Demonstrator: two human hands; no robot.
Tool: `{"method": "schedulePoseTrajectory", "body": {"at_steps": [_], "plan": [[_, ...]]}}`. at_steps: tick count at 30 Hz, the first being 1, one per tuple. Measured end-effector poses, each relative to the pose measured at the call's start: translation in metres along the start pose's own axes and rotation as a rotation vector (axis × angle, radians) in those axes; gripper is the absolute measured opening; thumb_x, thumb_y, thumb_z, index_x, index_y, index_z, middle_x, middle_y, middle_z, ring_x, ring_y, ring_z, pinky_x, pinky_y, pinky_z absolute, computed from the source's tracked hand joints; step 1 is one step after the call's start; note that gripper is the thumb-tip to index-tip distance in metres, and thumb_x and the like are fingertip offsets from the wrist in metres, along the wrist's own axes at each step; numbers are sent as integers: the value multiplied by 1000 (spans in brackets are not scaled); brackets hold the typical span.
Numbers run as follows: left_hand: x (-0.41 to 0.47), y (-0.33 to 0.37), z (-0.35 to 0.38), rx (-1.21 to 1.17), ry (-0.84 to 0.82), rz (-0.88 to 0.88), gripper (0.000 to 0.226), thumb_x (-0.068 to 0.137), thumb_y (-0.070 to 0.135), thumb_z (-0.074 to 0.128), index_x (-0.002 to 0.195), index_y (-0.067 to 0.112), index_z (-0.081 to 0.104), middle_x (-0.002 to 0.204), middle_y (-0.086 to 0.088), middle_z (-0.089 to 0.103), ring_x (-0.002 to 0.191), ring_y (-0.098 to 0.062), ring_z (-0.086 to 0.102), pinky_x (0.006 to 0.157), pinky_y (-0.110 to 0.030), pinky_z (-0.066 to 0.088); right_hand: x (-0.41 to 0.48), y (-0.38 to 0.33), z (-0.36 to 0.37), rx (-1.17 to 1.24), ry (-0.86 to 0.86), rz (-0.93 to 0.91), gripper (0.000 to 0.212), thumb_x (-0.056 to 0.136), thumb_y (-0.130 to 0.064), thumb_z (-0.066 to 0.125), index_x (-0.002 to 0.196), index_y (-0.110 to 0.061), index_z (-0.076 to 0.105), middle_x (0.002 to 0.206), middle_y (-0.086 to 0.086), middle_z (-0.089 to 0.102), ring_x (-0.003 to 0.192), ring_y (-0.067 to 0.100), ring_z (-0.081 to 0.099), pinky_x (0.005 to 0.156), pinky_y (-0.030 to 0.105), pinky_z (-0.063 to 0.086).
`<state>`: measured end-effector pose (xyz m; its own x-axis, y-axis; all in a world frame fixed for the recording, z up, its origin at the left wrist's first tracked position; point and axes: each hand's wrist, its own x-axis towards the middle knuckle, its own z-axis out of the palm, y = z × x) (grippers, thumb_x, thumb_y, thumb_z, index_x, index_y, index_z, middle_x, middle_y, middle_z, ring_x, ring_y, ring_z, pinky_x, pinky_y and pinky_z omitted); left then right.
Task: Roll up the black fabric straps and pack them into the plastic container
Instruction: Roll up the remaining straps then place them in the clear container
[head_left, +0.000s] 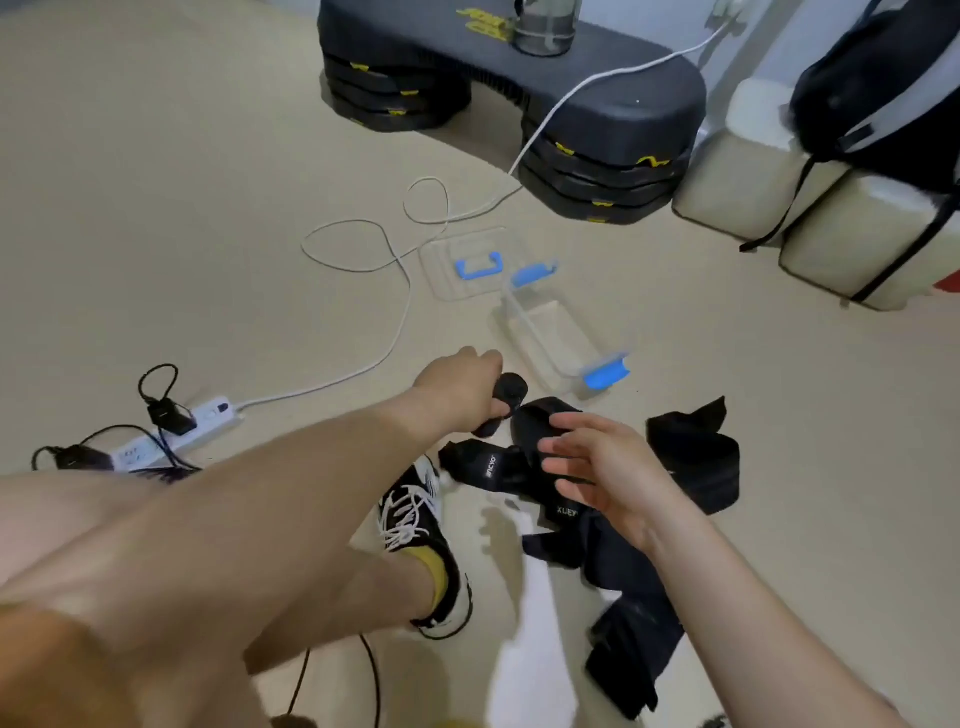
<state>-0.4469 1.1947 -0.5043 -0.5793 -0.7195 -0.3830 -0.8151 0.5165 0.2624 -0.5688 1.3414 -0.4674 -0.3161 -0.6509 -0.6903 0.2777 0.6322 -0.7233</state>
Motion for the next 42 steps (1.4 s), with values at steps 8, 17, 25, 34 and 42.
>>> {"method": "schedulePoseTrajectory", "body": {"at_steps": [8, 17, 25, 34, 42], "plan": [[58, -44, 98, -164, -23, -174, 54, 87, 11, 59, 138, 14, 43, 129, -15, 45, 113, -37, 48, 89, -38, 43, 81, 68, -45, -490, 99, -33, 49, 97, -9, 49, 143, -26, 48, 138, 2, 54, 109, 14, 54, 100, 33, 48], [126, -60, 154, -116, 73, -234, 57, 92, 6, 54, 146, 9, 34, 138, -23, 41, 119, -43, 45, 92, -42, 40, 137, 135, -89, -827, 118, -57, 75, 81, -15, 61, 149, -32, 34, 144, -4, 48, 135, 29, 41, 108, 46, 40], [117, -44, 139, -293, 459, -168, 53, 76, -4, 53, 128, 10, 49, 130, -12, 47, 119, -32, 44, 93, -42, 40, 146, 175, -109, -780, 288, -44, 85, 77, -39, 75, 150, -24, 33, 143, 3, 45, 137, 31, 35, 112, 45, 35], [72, 42, 198, -312, -200, 83, 59, 88, 40, 69, 141, 26, 46, 129, -2, 50, 118, -22, 49, 100, -37, 44, 144, 189, -104, -928, 406, -2, 55, 96, -28, 54, 146, -39, 36, 112, 4, 55, 106, 28, 55, 80, 41, 53], [64, 85, 172, -1184, -116, -290, 35, 81, -9, 67, 87, 25, 72, 88, 1, 58, 82, -19, 58, 63, -26, 49, 146, 179, -99, -412, 263, -109, 38, 87, -15, 65, 118, -37, 70, 105, -12, 74, 97, 7, 66, 92, 33, 53]]}}
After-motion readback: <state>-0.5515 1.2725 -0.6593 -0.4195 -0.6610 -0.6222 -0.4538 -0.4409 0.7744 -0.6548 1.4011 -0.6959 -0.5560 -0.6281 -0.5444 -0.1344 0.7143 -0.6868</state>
